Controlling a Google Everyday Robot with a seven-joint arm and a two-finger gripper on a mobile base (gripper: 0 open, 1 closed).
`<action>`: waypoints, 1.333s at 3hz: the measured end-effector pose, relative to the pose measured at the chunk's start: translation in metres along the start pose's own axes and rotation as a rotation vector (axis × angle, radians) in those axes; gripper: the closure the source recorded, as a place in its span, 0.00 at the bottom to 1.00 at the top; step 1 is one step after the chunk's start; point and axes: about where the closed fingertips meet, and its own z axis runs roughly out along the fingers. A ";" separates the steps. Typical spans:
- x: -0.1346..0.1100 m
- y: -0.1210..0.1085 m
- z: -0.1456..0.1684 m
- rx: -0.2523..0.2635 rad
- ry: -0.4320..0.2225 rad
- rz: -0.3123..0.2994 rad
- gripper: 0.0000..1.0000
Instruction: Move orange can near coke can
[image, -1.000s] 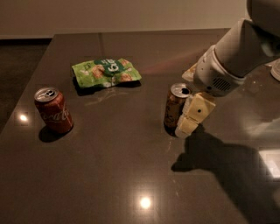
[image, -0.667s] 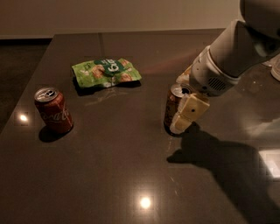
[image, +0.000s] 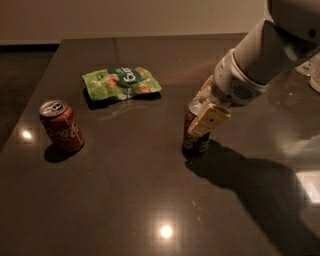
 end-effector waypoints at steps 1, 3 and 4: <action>-0.028 0.009 -0.005 -0.018 -0.045 -0.051 0.87; -0.110 0.046 -0.001 -0.099 -0.135 -0.191 1.00; -0.142 0.060 0.028 -0.171 -0.134 -0.265 1.00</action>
Offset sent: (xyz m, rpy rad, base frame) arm -0.0373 0.1127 0.0628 0.1538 -0.0289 0.2498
